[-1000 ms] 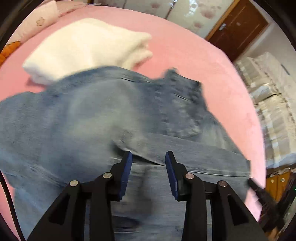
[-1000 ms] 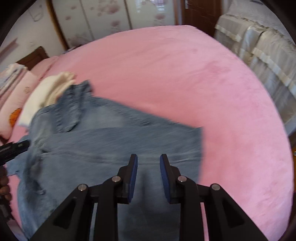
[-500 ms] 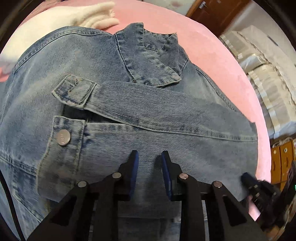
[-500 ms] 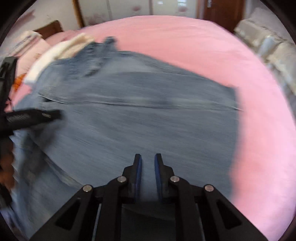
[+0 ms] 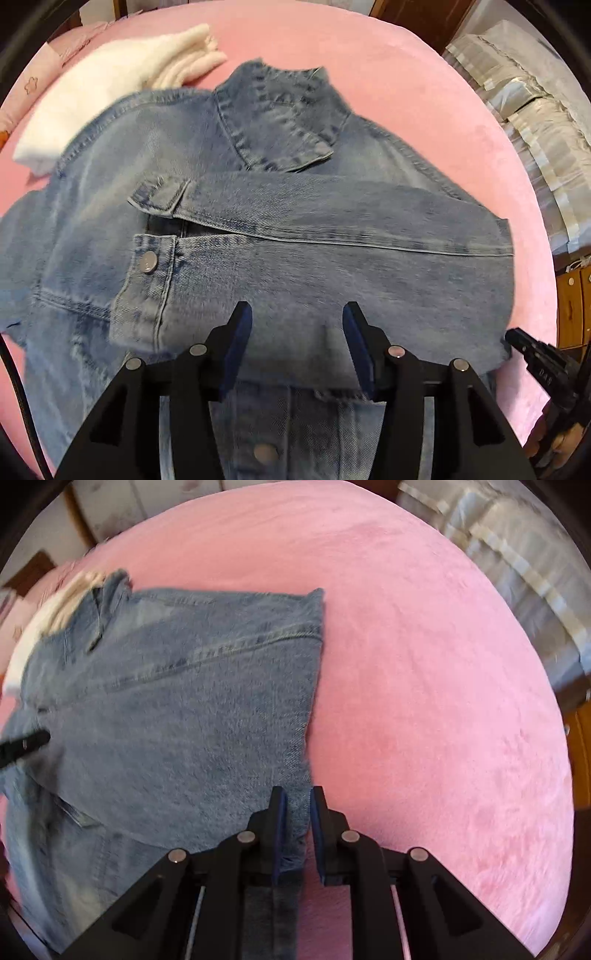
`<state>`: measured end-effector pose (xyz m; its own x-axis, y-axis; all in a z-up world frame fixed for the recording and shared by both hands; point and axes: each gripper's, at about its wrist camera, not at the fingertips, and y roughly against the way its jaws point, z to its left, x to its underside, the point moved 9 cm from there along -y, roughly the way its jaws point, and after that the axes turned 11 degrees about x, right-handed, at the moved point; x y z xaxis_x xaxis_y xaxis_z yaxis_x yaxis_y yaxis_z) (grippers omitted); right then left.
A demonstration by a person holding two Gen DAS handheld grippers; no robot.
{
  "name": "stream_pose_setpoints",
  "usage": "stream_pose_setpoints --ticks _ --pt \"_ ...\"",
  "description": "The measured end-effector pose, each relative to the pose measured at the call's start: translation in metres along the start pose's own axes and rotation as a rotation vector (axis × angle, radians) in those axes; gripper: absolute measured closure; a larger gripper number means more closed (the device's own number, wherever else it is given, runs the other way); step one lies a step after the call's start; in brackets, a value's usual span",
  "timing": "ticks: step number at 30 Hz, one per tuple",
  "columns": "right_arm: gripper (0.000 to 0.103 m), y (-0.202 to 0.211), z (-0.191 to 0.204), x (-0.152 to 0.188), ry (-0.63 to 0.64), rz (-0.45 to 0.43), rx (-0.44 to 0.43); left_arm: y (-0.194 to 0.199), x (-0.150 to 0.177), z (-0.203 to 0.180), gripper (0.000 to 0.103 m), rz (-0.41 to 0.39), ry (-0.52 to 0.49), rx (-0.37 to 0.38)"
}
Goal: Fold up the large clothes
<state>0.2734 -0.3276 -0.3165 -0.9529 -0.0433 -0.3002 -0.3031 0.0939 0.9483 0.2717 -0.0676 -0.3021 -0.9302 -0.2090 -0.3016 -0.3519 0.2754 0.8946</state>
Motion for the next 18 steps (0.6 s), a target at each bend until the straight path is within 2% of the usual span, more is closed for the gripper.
stream_pose_setpoints --ticks 5,12,18 --pt "0.089 0.027 0.004 -0.008 0.024 -0.013 -0.026 0.036 0.008 -0.024 0.049 -0.007 -0.009 -0.019" --pt "0.089 0.081 0.02 -0.009 0.065 -0.034 -0.106 0.091 0.018 -0.048 0.049 -0.041 0.048 -0.026" --pt "0.089 0.13 0.042 -0.011 0.131 -0.061 -0.182 0.151 0.031 -0.04 0.049 -0.084 0.1 -0.049"
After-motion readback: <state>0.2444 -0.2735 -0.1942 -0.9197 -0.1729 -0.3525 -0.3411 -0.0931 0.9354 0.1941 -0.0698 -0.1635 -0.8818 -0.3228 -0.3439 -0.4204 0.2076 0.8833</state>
